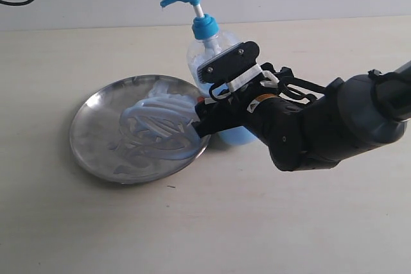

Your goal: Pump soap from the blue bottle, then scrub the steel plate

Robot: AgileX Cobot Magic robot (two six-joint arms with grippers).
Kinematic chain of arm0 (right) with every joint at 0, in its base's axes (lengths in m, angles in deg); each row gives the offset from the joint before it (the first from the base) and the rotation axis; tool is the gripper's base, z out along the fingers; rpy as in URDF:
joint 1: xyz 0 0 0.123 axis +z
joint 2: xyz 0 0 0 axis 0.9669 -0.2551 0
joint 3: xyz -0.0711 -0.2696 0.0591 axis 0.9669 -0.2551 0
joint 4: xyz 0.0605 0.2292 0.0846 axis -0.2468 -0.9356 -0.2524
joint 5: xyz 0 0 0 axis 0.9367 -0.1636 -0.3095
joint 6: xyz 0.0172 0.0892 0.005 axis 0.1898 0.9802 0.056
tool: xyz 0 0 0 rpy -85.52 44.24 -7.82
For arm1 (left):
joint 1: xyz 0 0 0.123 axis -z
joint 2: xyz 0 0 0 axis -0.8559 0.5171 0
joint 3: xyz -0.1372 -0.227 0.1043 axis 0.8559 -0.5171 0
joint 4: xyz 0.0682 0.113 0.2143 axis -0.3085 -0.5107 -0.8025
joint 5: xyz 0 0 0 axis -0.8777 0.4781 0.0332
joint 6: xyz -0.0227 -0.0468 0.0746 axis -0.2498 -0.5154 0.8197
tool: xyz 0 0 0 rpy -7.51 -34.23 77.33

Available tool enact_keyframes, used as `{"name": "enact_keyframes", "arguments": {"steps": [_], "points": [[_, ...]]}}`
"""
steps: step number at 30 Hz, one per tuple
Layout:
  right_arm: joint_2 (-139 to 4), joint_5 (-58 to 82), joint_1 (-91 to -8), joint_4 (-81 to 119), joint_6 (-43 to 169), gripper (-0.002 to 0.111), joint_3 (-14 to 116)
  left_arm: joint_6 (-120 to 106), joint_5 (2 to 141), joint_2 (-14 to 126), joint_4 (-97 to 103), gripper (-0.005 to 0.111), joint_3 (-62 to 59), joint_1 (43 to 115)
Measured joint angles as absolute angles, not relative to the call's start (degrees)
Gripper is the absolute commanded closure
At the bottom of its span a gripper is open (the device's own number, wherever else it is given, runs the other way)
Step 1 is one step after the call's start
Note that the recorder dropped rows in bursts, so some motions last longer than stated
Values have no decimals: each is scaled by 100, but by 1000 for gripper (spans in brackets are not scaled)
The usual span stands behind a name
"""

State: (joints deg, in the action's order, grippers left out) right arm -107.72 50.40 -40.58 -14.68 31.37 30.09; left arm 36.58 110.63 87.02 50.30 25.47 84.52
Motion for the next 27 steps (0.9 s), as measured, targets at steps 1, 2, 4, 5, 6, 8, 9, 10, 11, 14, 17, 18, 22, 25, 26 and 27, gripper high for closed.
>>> {"name": "enact_keyframes", "arguments": {"steps": [1, 2, 4, 5, 6, 8, 9, 10, 11, 14, 17, 18, 22, 25, 26, 27], "points": [[-10772, 5040, -4058, -1468, 3137, 108, 3009, 3658, 11103, 8702, 5030, 107, 2558, 8452], [-10772, 5040, -4058, -1468, 3137, 108, 3009, 3658, 11162, 8702, 5030, 107, 2558, 8452], [-10772, 5040, -4058, -1468, 3137, 108, 3009, 3646, 11267, 8702, 4983, 107, 2558, 8452], [-10772, 5040, -4058, -1468, 3137, 108, 3009, 3646, 11328, 8702, 4958, 107, 2558, 8452], [-10772, 5040, -4058, -1468, 3137, 108, 3009, 3646, 11393, 8702, 4931, 107, 2558, 8452], [-10772, 5040, -4058, -1468, 3137, 108, 3009, 3623, 11493, 8702, 4901, 107, 2558, 8452], [-10772, 5040, -4058, -1468, 3137, 108, 3009, 3611, 11519, 8702, 4875, 107, 2558, 8452], [-10772, 5040, -4058, -1468, 3137, 108, 3009, 3595, 11533, 8702, 4849, 107, 2558, 8452], [-10772, 5040, -4058, -1468, 3137, 108, 3009, 3578, 11533, 8702, 4807, 107, 2558, 8452], [-10772, 5040, -4058, -1468, 3137, 108, 3009, 3532, 11533, 8702, 4716, 107, 2558, 8452], [-10772, 5040, -4058, -1468, 3137, 108, 3009, 3508, 11556, 8702, 4629, 107, 2558, 8452], [-10772, 5040, -4058, -1468, 3137, 108, 3009, 3508, 11555, 8702, 4628, 107, 2558, 8452], [-10772, 5040, -4058, -1468, 3137, 108, 3009, 3497, 11555, 8702, 4591, 107, 2558, 8452], [-10772, 5040, -4058, -1468, 3137, 108, 3009, 3485, 11555, 8702, 4591, 107, 2558, 8452], [-10772, 5040, -4058, -1468, 3137, 108, 3009, 3485, 11555, 8702, 4591, 107, 2558, 8452], [-10772, 5040, -4058, -1468, 3137, 108, 3009, 3485, 11555, 8702, 4581, 107, 2566, 8452]]}}
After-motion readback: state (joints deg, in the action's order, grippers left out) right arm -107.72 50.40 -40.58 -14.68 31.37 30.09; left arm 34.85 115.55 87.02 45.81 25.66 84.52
